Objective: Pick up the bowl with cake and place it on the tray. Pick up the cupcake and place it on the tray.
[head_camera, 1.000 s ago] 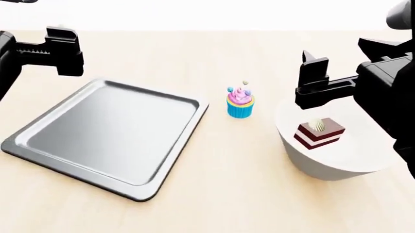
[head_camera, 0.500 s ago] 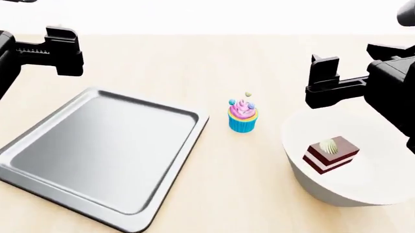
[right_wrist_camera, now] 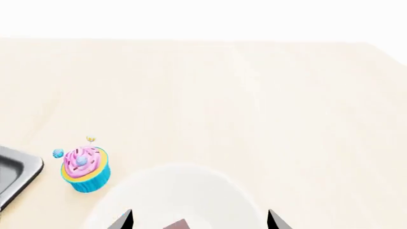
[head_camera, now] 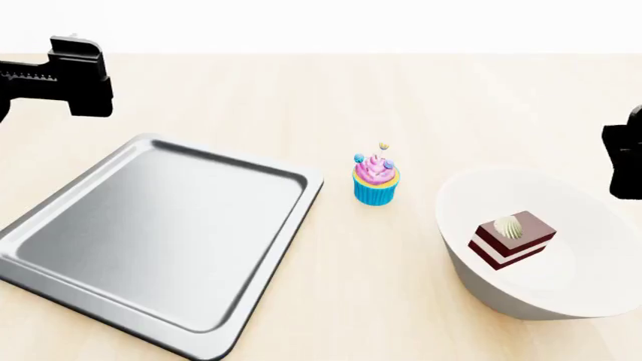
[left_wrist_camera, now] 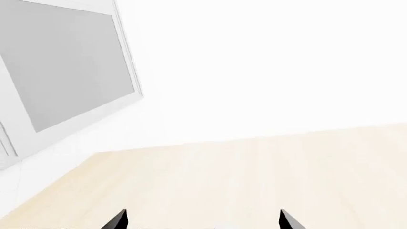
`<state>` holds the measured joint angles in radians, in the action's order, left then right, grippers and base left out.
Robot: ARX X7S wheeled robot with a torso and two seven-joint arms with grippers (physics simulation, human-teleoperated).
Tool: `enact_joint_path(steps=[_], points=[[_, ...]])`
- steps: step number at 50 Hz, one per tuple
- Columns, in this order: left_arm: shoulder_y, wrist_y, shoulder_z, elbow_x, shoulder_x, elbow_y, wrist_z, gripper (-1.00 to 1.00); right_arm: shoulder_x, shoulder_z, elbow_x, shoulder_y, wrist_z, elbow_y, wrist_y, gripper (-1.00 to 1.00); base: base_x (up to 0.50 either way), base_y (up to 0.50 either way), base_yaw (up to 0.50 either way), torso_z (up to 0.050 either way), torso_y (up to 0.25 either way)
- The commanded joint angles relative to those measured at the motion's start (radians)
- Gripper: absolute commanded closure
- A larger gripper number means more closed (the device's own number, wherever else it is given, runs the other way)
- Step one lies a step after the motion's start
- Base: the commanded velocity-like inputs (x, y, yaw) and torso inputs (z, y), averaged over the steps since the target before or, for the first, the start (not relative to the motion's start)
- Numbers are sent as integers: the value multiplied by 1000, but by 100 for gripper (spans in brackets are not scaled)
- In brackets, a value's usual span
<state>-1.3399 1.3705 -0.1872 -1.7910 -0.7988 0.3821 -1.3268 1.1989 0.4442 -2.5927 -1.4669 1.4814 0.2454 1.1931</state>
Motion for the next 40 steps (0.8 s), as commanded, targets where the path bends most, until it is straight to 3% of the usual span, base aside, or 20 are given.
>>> enact_joint_path(steps=[1, 10, 18, 40], points=[[-12, -6, -27, -24, -11, -3, -23, -100, 168, 60, -96, 13, -28, -6, -36, -100, 0, 0, 0, 0, 0], [-50, -40, -78, -113, -6, -4, -123, -100, 247, 63, -100, 80, -92, -9, -95, -100, 0, 0, 0, 0, 0], [-64, -51, -97, -122, -9, -8, -130, -100, 368, 77, -30, 150, -233, -18, -144, -100, 0, 0, 0, 0, 0], [-73, -67, -119, -76, -5, -17, -83, -100, 371, 165, 89, 262, -478, -49, -230, -100, 0, 0, 0, 0, 0]])
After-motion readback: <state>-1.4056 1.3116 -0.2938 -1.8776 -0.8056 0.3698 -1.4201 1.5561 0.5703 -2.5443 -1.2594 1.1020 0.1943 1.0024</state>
